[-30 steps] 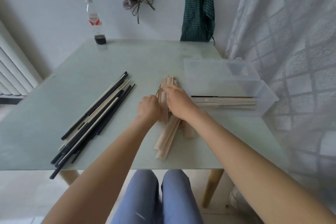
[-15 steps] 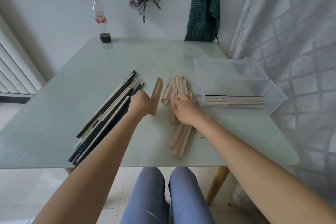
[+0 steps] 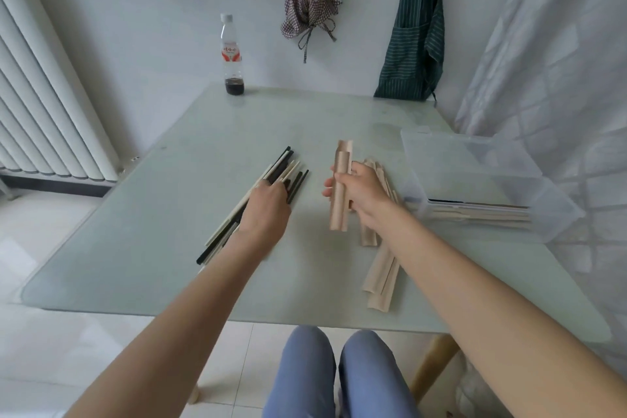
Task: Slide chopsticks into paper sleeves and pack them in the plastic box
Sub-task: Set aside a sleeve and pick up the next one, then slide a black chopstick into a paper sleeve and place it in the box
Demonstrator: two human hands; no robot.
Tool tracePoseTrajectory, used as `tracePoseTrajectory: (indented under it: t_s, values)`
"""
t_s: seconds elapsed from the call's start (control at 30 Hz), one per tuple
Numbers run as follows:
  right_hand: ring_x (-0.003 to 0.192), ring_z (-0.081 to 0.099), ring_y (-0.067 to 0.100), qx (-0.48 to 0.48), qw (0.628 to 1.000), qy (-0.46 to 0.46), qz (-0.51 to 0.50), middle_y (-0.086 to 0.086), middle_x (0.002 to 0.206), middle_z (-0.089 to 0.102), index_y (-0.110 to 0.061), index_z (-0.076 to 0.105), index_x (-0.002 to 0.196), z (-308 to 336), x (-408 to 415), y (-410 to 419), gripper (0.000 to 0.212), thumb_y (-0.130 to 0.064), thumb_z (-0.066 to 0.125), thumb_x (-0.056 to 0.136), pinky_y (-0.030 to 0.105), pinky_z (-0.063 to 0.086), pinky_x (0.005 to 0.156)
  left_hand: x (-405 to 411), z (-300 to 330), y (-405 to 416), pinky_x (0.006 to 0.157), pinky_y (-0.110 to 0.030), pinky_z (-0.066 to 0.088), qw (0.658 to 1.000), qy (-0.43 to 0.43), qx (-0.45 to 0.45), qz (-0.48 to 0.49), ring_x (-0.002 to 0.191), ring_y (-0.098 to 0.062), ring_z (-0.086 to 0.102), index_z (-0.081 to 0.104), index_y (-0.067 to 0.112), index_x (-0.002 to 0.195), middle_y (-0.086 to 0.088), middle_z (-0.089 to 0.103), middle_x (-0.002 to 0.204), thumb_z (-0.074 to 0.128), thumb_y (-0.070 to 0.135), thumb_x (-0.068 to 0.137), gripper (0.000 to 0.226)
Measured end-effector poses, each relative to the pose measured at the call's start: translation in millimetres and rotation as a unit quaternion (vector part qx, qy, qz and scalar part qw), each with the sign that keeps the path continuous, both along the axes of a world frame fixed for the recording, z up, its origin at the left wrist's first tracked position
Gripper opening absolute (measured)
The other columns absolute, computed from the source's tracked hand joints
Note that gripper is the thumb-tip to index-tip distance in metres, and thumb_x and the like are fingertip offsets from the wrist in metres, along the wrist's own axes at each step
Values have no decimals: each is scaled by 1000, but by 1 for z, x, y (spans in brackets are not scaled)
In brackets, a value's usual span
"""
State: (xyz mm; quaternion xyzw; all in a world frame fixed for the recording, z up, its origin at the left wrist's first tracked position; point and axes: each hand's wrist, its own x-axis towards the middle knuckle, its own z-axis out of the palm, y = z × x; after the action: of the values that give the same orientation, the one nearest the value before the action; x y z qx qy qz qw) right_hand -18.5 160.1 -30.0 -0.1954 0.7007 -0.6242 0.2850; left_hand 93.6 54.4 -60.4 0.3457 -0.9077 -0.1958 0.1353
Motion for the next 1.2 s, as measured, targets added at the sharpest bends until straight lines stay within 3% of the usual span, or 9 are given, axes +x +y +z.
tracePoseTrajectory:
  t_s: [0.13,0.33,0.43,0.63,0.77,0.87,0.97,1.1,1.2]
  values:
    - [53,49,18,1,999,-30,-10,9,73,55,-6,48,106,-5,1,-7,15,-1,38,96,23,48,48,-7,-6,3,86,-36,42,992,-112,-64,-3,110,-35,49,56,1,107,-19,51,117,53,5,90,18]
    - [53,50,18,20,1000,-11,18,9,73,56,-6,50,105,-7,2,-12,14,-3,39,96,22,47,47,-18,-7,2,85,-35,43,990,-121,-62,36,114,-32,47,57,5,110,-16,48,121,57,2,86,25]
    - [51,47,18,38,999,3,18,8,71,56,-8,53,98,-6,1,-11,16,-18,41,98,24,45,49,-21,-4,1,90,-36,40,992,-118,-29,37,119,-32,42,57,4,111,-16,43,125,55,8,89,23]
    - [46,46,18,58,997,35,41,9,66,57,-2,59,107,-12,-11,-1,35,-26,33,102,23,41,48,-15,4,-4,53,-29,32,990,-14,131,58,76,-30,45,44,2,69,-13,53,86,43,8,91,23]
    - [42,55,12,65,996,62,12,11,68,61,-8,53,111,-15,-17,6,22,-14,34,102,28,46,55,-12,13,3,71,-33,41,982,44,182,20,88,-28,52,50,6,94,-16,66,101,39,7,92,11]
    - [43,59,12,61,997,50,-11,15,71,62,-4,50,116,-14,-19,12,22,-7,35,100,30,50,54,-13,19,13,80,-39,47,982,62,175,-21,98,-32,59,52,8,89,-17,68,100,40,3,89,13]
    - [37,56,9,49,998,31,-39,26,82,59,4,53,106,-8,-21,20,21,1,34,98,21,48,42,-18,20,20,71,-30,47,973,79,217,-31,85,-22,63,58,5,100,-15,68,104,35,-1,91,26]
    - [41,54,13,41,998,5,-51,21,81,58,-3,52,89,-1,-21,28,19,5,36,95,17,45,41,-22,15,32,74,-31,37,988,41,151,-19,98,-31,51,46,1,116,-20,54,118,29,-2,93,29]
    - [35,49,12,20,998,-28,-47,18,73,52,-1,53,98,3,-13,29,17,5,37,95,14,41,37,-24,10,38,69,-34,36,996,17,79,-49,95,-35,54,45,9,117,-16,61,109,31,26,102,27]
